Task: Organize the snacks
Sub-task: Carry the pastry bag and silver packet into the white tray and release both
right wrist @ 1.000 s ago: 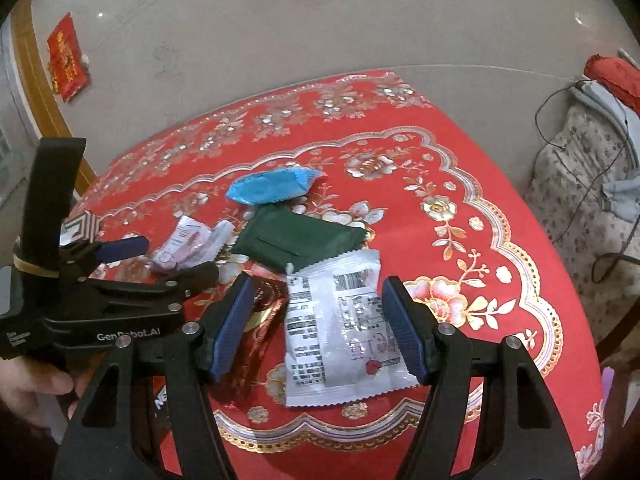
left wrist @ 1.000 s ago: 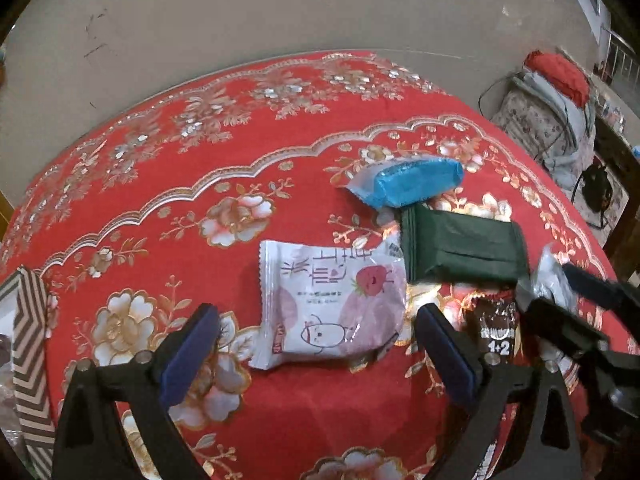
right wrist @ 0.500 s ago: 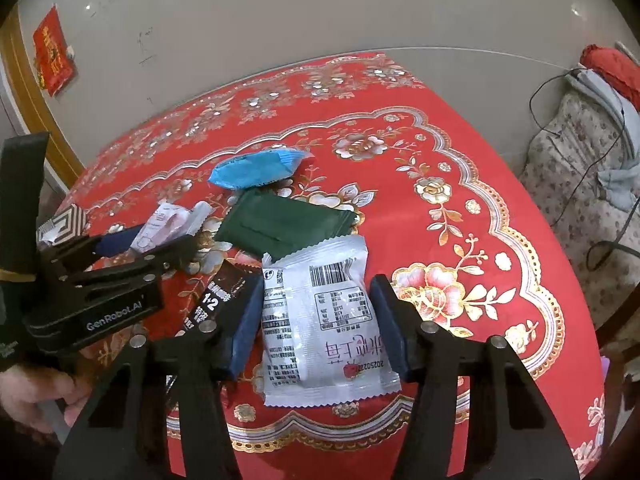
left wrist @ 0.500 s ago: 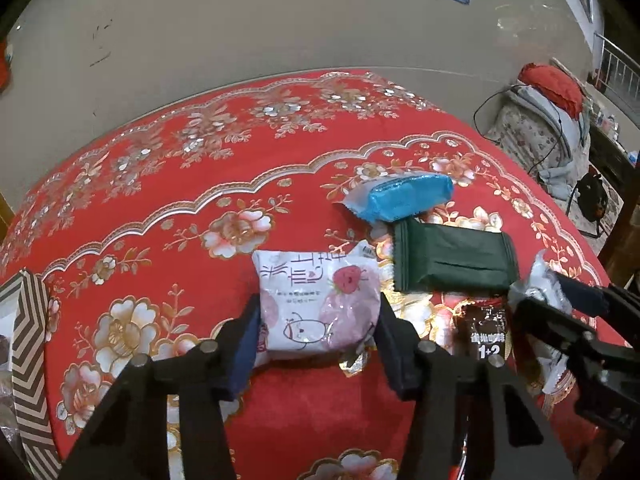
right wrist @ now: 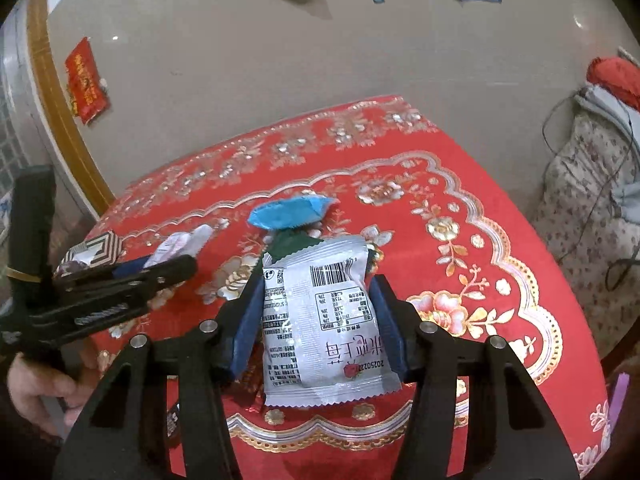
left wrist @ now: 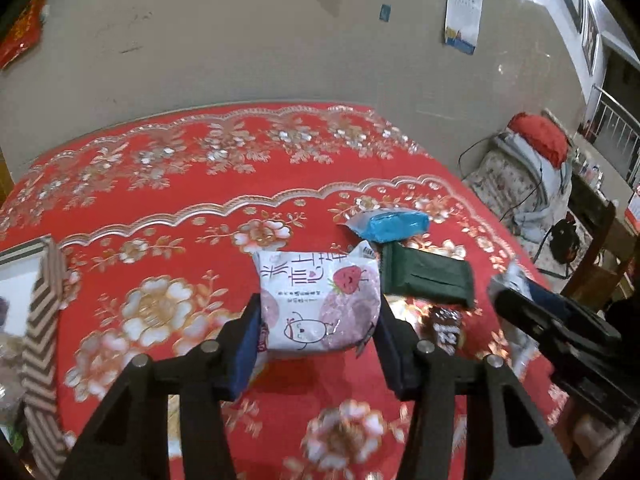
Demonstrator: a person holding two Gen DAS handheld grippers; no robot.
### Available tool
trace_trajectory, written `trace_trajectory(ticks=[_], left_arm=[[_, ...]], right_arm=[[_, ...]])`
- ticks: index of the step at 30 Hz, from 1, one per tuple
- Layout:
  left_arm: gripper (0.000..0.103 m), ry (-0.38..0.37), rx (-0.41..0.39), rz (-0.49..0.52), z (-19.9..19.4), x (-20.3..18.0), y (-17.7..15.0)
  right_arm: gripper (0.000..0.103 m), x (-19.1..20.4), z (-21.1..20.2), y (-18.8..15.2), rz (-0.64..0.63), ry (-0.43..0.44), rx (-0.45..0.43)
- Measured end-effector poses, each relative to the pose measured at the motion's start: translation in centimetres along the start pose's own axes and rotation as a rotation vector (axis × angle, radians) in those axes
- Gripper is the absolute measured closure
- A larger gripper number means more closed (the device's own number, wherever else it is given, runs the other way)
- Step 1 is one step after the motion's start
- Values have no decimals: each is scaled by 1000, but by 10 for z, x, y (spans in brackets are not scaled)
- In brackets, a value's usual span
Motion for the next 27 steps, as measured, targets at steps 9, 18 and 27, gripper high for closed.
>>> trace_trajectory(ticks=[9, 18, 27], left_arm=[[49, 46, -52, -6, -69, 54, -3], [49, 148, -86, -80, -120, 171, 8], [49, 229, -80, -208, -127, 272, -16]], right_arm=[[50, 15, -18, 6, -52, -35, -90], [50, 129, 11, -10, -85, 135, -55], [50, 279, 34, -21, -237, 329, -64]])
Point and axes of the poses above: each gripper's, at about its wrist camera, not at the fingertips, and z roughly the way its jaws point, x to its left, y to its top, the point moved 10 cm from there along z, roughly the way its jaws point, and after that the axes turned 1 degree about -x, right-handed, at the moved point
